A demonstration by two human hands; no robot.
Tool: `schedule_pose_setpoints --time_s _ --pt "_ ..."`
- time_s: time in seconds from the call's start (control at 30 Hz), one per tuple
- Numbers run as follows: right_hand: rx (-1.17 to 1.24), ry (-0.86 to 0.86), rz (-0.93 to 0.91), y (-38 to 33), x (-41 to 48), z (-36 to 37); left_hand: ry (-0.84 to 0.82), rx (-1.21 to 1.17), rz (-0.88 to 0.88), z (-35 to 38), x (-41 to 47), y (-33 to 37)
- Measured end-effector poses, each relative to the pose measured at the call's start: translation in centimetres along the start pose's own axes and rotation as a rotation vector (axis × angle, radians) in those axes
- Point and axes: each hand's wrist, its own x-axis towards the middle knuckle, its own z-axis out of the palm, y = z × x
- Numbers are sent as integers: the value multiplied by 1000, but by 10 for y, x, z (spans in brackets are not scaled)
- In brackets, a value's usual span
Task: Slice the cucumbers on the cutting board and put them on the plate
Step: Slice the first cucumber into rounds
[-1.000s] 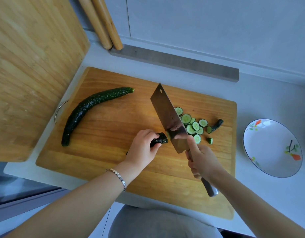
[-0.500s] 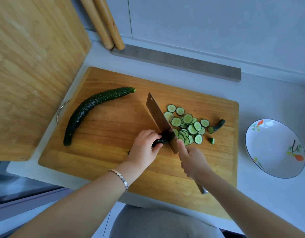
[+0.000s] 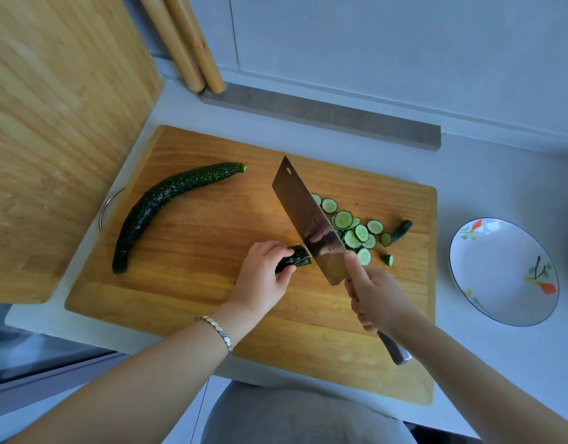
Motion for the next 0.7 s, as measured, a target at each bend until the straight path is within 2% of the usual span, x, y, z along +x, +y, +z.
schedule_pose_setpoints --time_s 0.3,0.47,0.53,0.7 --pt "-148 47 -55 2 8 14 -7 -4 8 1 1 -1" --pt "-163 51 -14 8 24 29 -15 -17 14 0 1 -1" --pt "-109 54 -3 8 27 30 -15 -15 19 0 2 -1" --pt "243 29 137 5 21 20 -4 -29 1 -2 2 0"
